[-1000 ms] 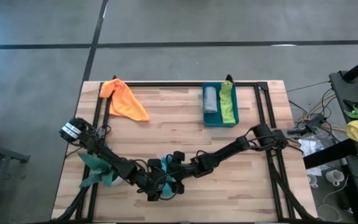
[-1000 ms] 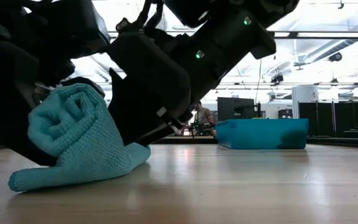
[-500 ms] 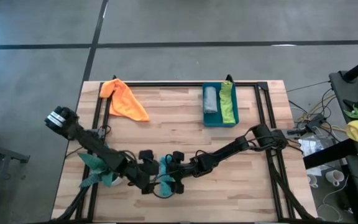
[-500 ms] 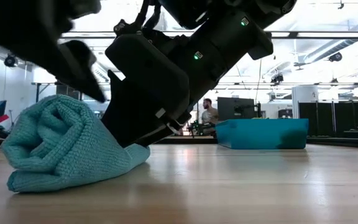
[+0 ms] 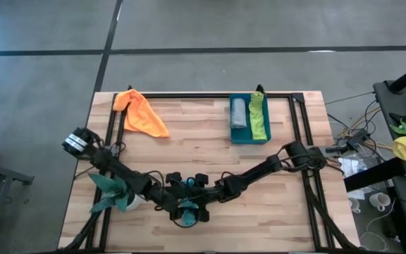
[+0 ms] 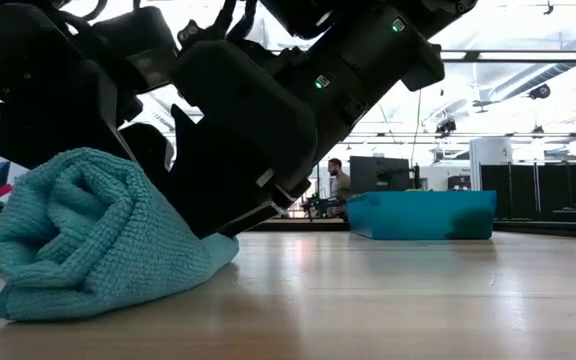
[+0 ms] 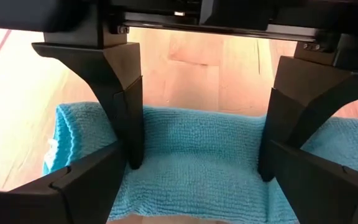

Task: Roll microfiber towels into tight, uniform cylinder then place into a basket
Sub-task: Roll the blue towel

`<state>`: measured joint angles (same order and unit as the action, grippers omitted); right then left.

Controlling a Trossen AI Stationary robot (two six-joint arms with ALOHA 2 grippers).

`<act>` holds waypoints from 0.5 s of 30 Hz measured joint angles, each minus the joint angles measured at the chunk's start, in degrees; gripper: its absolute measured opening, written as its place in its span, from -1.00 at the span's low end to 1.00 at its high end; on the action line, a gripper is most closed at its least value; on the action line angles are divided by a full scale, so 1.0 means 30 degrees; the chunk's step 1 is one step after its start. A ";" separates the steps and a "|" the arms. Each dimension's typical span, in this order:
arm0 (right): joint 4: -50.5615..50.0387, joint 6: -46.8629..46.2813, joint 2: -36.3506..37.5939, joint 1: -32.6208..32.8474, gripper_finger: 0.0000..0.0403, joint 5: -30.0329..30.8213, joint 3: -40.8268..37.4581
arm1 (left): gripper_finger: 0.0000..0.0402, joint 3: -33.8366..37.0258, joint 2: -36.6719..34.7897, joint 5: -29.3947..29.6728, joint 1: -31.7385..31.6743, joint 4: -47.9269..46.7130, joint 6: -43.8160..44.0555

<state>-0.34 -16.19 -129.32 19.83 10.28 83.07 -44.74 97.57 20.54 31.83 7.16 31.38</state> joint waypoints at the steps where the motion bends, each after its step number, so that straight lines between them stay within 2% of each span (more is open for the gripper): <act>1: 0.0000 0.0000 0.0000 -0.0015 0.84 -0.0024 0.0000 | 0.88 -0.0003 0.0010 0.0023 0.0042 0.0007 0.0005; 8: -0.0144 0.0082 0.0007 -0.0079 0.84 -0.0126 0.0022 | 0.88 0.0337 0.0095 0.0248 0.0211 0.0153 0.0409; 15: -0.0295 0.0916 0.0263 -0.0145 0.84 -0.0637 0.0002 | 0.88 0.1931 0.0695 0.0629 0.0048 0.1500 0.0269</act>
<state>-1.22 -13.44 -128.53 19.40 8.37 83.07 -38.95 99.66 22.42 31.97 11.66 32.18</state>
